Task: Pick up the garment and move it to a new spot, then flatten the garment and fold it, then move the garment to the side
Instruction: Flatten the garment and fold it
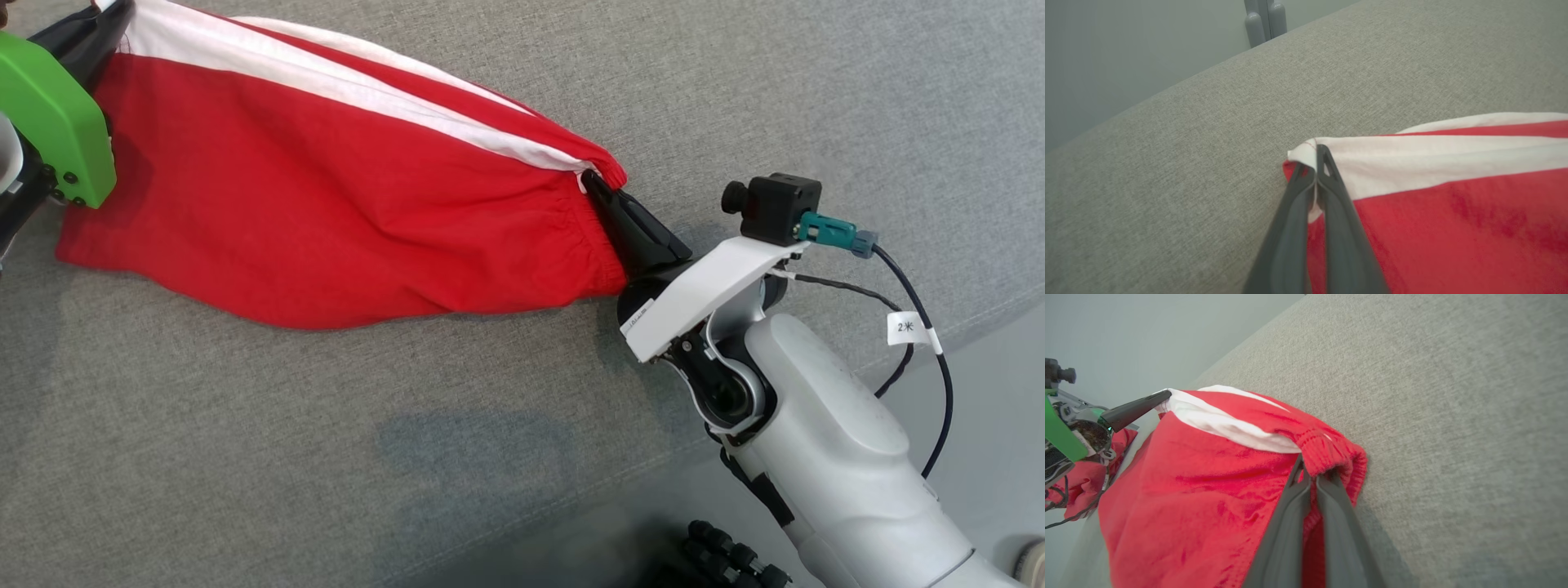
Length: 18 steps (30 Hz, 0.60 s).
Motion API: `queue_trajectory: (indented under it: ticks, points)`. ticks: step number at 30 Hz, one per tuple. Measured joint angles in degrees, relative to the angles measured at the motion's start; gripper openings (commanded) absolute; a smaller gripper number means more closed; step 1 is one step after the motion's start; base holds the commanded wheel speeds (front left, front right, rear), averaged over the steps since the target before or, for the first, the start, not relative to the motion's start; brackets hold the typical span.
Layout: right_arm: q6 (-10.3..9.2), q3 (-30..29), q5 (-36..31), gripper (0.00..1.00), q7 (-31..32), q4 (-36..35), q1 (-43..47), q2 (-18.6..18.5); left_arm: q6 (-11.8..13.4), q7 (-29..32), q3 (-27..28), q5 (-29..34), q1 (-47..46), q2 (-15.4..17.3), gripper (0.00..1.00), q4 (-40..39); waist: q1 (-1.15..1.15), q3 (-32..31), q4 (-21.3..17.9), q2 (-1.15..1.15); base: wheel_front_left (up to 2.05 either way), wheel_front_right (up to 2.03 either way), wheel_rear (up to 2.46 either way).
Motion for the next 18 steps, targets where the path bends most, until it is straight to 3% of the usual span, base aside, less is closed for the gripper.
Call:
queue_trajectory:
  ticks: [1, 2, 3, 4, 5, 6, 7, 8, 18]
  points:
    - [0.00, 0.2, 0.0, 0.42, -0.2, 0.2, -0.3, -0.1, 0.0, 0.0, -0.4, -0.3, -0.3, 0.0, 0.00, 0.1, 0.00, 0.0, 0.1, 0.00, 0.00, 0.00, 0.00]
    - [0.00, 0.4, 0.1, 0.42, -0.3, 0.3, -0.5, -0.2, 0.0, 0.0, -0.7, -0.6, -0.5, 0.0, 0.00, 0.3, 0.00, -0.1, 0.2, 0.00, 0.00, 0.00, 0.00]
    - [0.00, 0.6, 0.3, 0.87, -0.3, 0.4, -0.5, -0.3, 0.0, 0.1, -0.9, -0.9, -0.7, 0.0, 0.17, 0.4, 0.00, -0.2, 0.3, 0.00, 0.00, 0.00, 0.00]
    - [-0.01, 0.9, 0.6, 1.00, -0.4, 0.4, -0.5, -0.5, 0.0, 0.3, -1.2, -1.2, -0.9, 0.0, 0.35, 0.6, 0.00, -0.3, 0.4, 0.00, 0.00, 0.00, 0.00]
    - [-0.04, 1.2, 0.9, 1.00, -0.5, 0.3, -0.5, -0.6, 0.0, 0.6, -1.6, -1.5, -1.0, 0.0, 0.48, 0.7, 0.00, -0.4, 0.6, 0.00, 0.00, 0.00, 0.00]
    - [-0.04, 1.6, 1.2, 1.00, -0.5, 0.3, -0.5, -0.8, 0.0, 0.8, -1.9, -1.9, -1.0, 0.0, 0.84, 0.8, 0.00, -0.6, 0.7, 0.00, 0.00, 0.00, 0.00]
    - [-0.02, 1.9, 1.2, 1.00, -0.5, 0.2, -0.5, -0.8, 0.0, 0.9, -2.3, -2.2, -1.1, 0.0, 0.84, 0.8, 0.00, -0.8, 0.8, 0.00, 0.00, 0.00, 0.00]
    - [0.01, 2.1, 1.4, 1.00, -0.5, 0.1, -0.5, -0.8, 0.0, 0.9, -2.6, -2.3, -1.2, 0.0, 1.00, 0.8, 0.00, -1.0, 0.9, 0.00, 0.00, 0.00, 0.00]
    - [-0.08, 0.8, 0.3, 1.00, 0.9, -0.3, 1.6, -3.6, 0.0, 1.3, -4.8, -4.6, -1.7, 0.1, 1.00, 1.9, 0.00, -3.5, 1.4, 0.00, 0.00, 0.00, 0.00]
